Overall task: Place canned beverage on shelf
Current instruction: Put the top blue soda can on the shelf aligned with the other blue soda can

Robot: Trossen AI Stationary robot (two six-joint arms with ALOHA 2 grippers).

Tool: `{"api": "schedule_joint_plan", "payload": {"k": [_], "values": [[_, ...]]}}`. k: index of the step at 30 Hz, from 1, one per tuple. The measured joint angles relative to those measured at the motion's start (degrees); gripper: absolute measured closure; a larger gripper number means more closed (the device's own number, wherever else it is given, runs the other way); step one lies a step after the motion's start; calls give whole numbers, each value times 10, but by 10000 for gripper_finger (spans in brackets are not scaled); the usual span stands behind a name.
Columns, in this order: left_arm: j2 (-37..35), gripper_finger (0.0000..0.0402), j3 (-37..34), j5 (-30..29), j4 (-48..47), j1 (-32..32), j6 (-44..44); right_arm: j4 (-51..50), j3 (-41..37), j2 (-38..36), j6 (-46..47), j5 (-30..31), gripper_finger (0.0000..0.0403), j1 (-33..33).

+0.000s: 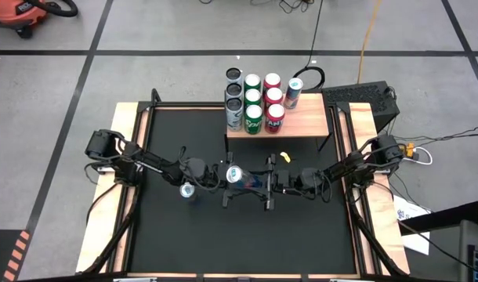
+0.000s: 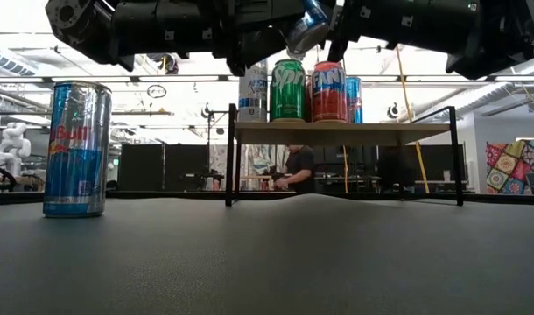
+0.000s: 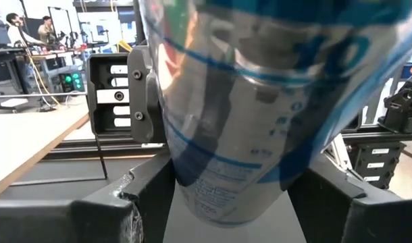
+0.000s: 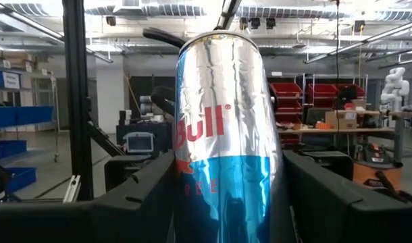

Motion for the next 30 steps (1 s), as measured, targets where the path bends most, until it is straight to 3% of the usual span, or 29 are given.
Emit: {"api": "schedule_joint_plan", "payload": {"k": [8, 18, 26, 30], "values": [[0, 153, -1, -5, -23, 0, -2, -19, 0, 0, 18, 23, 175, 1], [1, 153, -2, -17, -74, 3, -4, -89, 0, -10, 46, 47, 100, 0], [0, 153, -1, -24, -186, 4, -6, -248, 0, -56, 99, 37, 133, -16], [0, 153, -1, -15, -217, 4, -5, -267, 0, -55, 109, 35, 139, -19]]}}
